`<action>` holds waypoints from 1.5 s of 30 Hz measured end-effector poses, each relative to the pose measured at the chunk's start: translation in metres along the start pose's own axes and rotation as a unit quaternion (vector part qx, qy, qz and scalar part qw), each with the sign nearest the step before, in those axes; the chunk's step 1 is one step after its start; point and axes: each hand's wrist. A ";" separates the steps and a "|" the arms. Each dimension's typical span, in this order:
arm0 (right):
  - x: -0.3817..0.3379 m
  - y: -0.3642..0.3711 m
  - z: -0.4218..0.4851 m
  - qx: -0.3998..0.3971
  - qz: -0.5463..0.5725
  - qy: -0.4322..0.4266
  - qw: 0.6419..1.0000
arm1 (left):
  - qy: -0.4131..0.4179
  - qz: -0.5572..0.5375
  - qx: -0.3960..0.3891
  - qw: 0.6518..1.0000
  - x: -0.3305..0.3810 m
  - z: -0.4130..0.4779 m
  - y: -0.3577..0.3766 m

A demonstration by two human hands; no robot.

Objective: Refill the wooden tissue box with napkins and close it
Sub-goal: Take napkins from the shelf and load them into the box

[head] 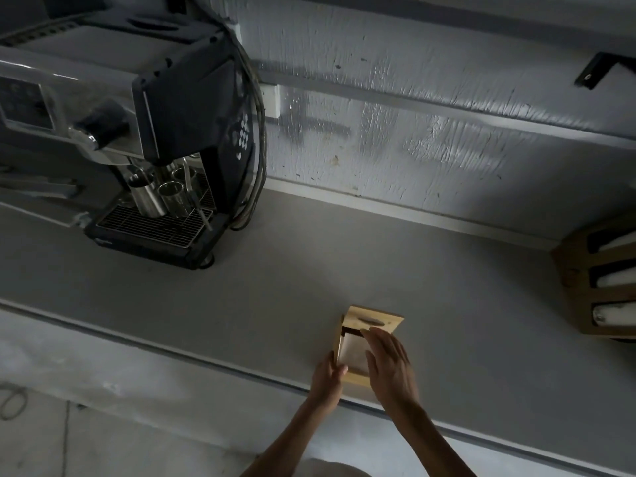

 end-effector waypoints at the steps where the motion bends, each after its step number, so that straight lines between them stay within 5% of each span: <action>1: -0.001 0.002 -0.003 0.001 0.001 0.010 1.000 | 0.000 -0.002 -0.001 1.000 0.000 0.000 0.000; 6: 0.001 0.015 -0.020 -0.123 0.025 -0.032 0.992 | 0.006 -0.012 -0.016 1.000 0.002 0.005 0.000; 12: 0.013 0.004 -0.024 -0.168 0.052 -0.063 0.982 | -0.004 -0.005 -0.029 1.000 0.007 0.004 -0.003; 16: 0.006 0.009 -0.006 -0.107 0.061 0.004 0.992 | -0.020 0.003 -0.024 1.000 0.009 0.003 -0.005; 24: -0.024 0.015 0.054 -0.271 0.035 0.142 0.952 | -0.081 0.017 -0.055 0.995 0.015 -0.001 -0.010; 29: -0.009 0.013 0.054 -0.336 0.059 0.106 0.934 | -0.087 0.015 -0.058 0.994 0.022 -0.004 -0.013; 36: -0.018 0.008 0.040 -0.252 0.065 0.059 0.964 | -0.082 0.018 -0.037 0.996 0.023 -0.001 -0.006; 41: -0.011 0.019 -0.001 -0.088 0.053 0.008 0.995 | -0.078 0.053 -0.018 0.995 0.029 0.006 -0.003; 45: -0.014 0.024 -0.028 -0.101 0.002 -0.033 0.994 | -0.076 0.057 -0.017 0.995 0.031 0.004 0.001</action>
Point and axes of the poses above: each hand's wrist, its own z-axis towards the middle knuckle, its own y-axis out of the palm, x = y × z
